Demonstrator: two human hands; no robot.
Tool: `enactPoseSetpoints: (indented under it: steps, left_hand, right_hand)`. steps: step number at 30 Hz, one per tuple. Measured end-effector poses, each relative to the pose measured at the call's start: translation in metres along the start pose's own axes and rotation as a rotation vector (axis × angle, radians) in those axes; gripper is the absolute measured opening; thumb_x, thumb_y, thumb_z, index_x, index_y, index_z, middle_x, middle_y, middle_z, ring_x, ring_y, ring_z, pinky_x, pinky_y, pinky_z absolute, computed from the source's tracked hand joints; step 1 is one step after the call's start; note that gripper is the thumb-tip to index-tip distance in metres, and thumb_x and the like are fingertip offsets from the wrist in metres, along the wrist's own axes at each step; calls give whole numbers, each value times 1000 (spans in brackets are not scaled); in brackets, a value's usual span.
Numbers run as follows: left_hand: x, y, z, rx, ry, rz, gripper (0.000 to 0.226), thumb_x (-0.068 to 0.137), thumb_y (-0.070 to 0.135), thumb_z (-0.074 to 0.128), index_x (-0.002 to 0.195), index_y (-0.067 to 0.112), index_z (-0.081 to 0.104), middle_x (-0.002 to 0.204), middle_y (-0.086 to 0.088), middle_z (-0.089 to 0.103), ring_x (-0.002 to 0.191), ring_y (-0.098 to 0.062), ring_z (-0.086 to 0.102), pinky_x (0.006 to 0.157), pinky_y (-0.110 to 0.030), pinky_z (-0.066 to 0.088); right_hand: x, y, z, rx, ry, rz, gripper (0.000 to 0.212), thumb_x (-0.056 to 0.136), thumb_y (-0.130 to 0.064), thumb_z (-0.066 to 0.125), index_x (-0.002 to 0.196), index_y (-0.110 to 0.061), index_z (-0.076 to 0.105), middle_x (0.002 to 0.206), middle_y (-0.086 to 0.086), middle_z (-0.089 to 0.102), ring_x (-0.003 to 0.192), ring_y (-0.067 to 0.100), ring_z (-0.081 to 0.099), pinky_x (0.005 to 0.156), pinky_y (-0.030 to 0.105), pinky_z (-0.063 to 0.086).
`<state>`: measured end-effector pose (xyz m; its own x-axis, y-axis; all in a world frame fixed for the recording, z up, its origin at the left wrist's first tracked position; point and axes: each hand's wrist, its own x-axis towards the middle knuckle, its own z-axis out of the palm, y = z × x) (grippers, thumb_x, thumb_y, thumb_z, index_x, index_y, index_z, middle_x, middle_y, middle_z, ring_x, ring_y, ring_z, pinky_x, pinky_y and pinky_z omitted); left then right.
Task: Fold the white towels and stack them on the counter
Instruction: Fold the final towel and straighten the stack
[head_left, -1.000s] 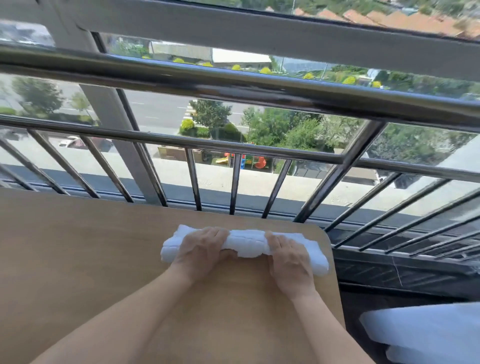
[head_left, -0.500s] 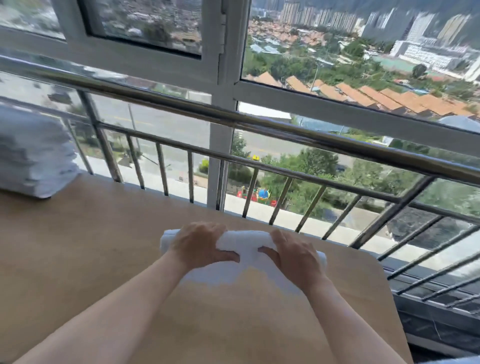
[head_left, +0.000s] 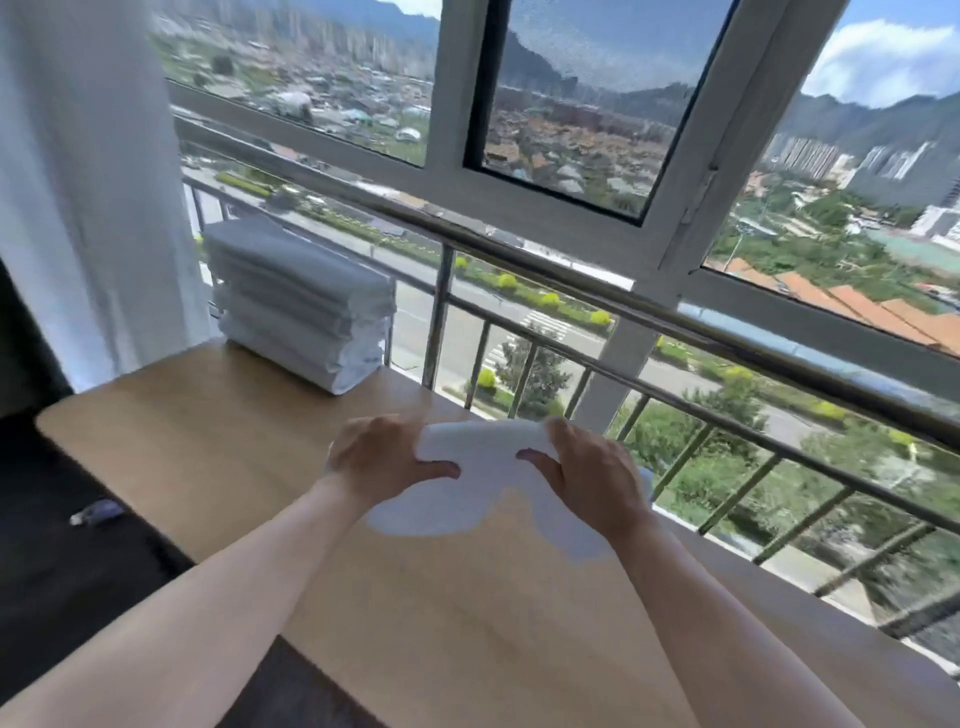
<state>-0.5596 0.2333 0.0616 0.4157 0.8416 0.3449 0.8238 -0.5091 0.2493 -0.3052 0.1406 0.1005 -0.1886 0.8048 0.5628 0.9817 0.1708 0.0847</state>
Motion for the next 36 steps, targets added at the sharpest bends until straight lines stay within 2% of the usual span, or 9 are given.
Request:
enactPoseSetpoints:
  steps: [4,7,11,18,21,24,28,33,36]
  left_hand:
    - [14,-54,-26,10,47,-75,71,58,97,42,87,32,45,85,8,69,80,-20,68,64,-32,37]
    - [32,-95,-41,35,119,-54,65,60,95,48,84,35,38,80,6,70,74,-21,69,60,-31,36]
    - [67,-148,-54,118,227,-1,62,59,88,62,77,32,43,67,6,67,60,-22,66,53,-28,29]
    - [154,-239,-76,203,252,5,66,61,90,58,87,29,59,74,8,70,64,-21,67,56,-27,34]
    - [191,-273,-91,265,356,85,67,62,91,49,82,27,61,67,7,68,55,-20,64,50,-25,39]
    - [228,-301,-108,312,421,141,71,60,92,47,80,25,62,61,4,65,46,-21,61,47,-25,42]
    - [281,-346,-125,291,499,165,71,55,95,50,80,29,64,62,4,66,52,-22,64,53,-24,37]
    - [352,-410,-116,232,437,233,87,52,102,39,85,26,68,69,0,71,64,-27,69,62,-34,49]
    - [401,-446,-104,205,340,304,88,49,103,35,76,22,58,66,-2,69,67,-29,69,64,-35,45]
  right_hand:
    - [54,-31,28,57,55,-44,47,96,-58,45,109,-15,59,81,1,69,62,29,67,49,34,48]
    - [95,-51,53,68,84,-57,50,97,-61,39,114,-17,57,85,1,70,64,29,68,51,36,49]
    - [149,-73,89,99,123,-43,55,95,-63,36,114,-17,59,87,3,70,69,29,70,54,37,50]
    - [266,-99,147,45,233,14,62,99,-66,21,109,-17,57,76,3,67,58,28,66,46,31,44]
    - [309,-105,160,29,237,7,62,99,-66,24,111,-17,58,75,2,65,57,28,65,45,32,46]
    - [352,-108,163,-6,283,-25,59,99,-65,26,111,-17,58,73,1,65,53,26,64,44,27,34]
    - [407,-111,169,-87,333,-33,57,96,-65,33,106,-16,61,72,-1,65,48,25,61,44,25,29]
    - [459,-121,202,-135,263,29,65,93,-72,28,101,-17,61,68,-3,64,53,25,63,45,29,42]
    - [492,-123,226,-211,180,42,70,89,-75,29,97,-13,61,70,0,66,59,25,66,50,32,46]
